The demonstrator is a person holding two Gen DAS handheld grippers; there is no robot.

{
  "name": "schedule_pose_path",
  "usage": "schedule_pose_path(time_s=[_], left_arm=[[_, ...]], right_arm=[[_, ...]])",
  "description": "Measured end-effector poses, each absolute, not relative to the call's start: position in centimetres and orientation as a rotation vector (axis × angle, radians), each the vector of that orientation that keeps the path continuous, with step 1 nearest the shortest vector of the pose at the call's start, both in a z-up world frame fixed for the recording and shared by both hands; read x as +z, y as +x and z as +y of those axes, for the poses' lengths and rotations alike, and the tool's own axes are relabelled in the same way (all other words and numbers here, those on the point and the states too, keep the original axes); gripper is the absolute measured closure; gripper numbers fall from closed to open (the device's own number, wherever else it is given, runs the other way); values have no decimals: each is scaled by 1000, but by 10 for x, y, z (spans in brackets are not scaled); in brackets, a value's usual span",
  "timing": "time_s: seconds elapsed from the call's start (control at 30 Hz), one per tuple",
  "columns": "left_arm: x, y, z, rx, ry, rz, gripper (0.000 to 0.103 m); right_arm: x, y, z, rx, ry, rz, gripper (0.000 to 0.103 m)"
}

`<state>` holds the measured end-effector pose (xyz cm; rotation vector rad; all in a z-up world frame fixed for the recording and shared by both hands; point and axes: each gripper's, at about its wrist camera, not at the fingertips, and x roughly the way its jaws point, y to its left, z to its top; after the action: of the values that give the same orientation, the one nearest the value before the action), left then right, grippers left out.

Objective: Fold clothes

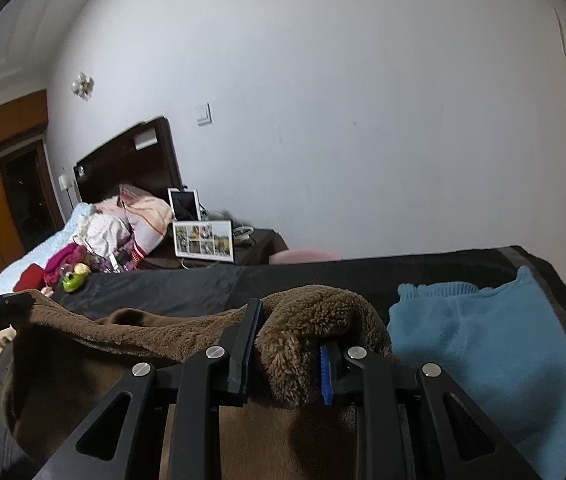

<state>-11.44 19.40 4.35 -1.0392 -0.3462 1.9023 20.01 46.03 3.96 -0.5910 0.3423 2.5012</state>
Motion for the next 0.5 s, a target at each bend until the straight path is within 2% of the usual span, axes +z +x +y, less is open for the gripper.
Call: schedule_pose_path(time_s=[0.5], left_arm=[[-17, -163, 230, 1887, -1239, -350, 80]], right_arm=[[-19, 146, 508, 2407, -844, 471, 77]])
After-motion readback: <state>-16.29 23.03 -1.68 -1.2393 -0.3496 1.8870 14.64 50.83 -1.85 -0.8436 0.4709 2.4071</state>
